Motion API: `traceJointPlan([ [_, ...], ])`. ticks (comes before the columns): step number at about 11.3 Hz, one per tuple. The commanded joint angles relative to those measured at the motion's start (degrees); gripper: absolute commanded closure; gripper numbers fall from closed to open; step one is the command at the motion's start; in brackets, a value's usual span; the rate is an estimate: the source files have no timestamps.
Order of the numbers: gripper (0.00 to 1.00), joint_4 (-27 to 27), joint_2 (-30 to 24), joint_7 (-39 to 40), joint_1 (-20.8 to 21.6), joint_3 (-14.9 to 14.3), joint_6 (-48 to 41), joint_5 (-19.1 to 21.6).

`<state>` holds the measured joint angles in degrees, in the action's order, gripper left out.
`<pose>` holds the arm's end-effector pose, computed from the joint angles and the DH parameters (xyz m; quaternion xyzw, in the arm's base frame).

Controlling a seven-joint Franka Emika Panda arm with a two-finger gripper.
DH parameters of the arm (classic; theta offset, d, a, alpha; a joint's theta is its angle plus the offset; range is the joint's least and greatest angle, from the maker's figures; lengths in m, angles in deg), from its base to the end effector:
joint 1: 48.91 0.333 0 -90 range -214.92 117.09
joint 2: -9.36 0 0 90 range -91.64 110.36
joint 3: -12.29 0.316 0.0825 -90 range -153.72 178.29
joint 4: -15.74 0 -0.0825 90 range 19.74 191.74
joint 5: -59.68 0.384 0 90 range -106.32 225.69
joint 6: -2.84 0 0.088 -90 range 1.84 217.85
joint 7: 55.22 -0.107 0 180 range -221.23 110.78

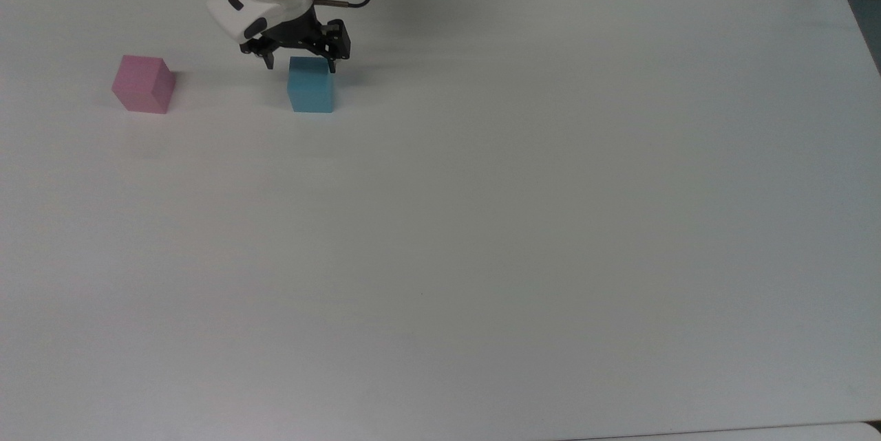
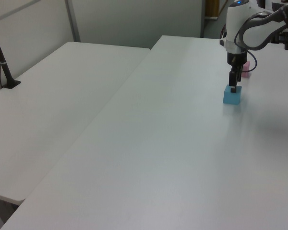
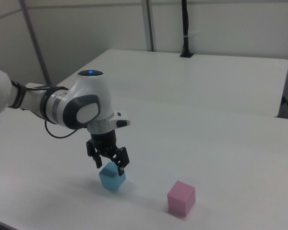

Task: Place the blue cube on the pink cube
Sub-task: 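Close the gripper on the light-blue cube, then lift the light-blue cube and carry it over the pink cube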

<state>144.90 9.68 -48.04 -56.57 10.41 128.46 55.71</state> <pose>0.5062 -0.0876 0.3554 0.9991 0.0005 -0.0373 0.0224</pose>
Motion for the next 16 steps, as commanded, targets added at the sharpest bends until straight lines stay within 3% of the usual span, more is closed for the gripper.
traceJointPlan([
  [1,0.00,0.1,1.7,-0.9,1.8,-0.1,0.9,-1.2],
  [3,0.02,0.0,2.1,-0.9,1.6,-0.1,0.9,-3.1],
  [4,0.19,0.0,2.2,-1.0,1.4,-0.1,0.8,-3.5],
  [5,0.47,-0.1,2.2,-1.4,1.5,-0.1,0.5,-3.5],
  [6,0.62,-0.1,1.9,-2.1,1.7,-0.1,0.1,-3.5],
  [7,0.70,-1.0,1.4,-2.3,1.5,-0.1,-1.6,-3.4],
  [9,0.73,-5.8,0.6,-1.5,1.2,-0.1,-8.8,-3.2],
  [13,0.73,-8.9,-2.4,1.5,-1.4,-0.6,-9.3,-2.7],
  [16,0.73,-15.3,-2.4,4.1,-4.8,-0.8,-13.8,-2.4],
])
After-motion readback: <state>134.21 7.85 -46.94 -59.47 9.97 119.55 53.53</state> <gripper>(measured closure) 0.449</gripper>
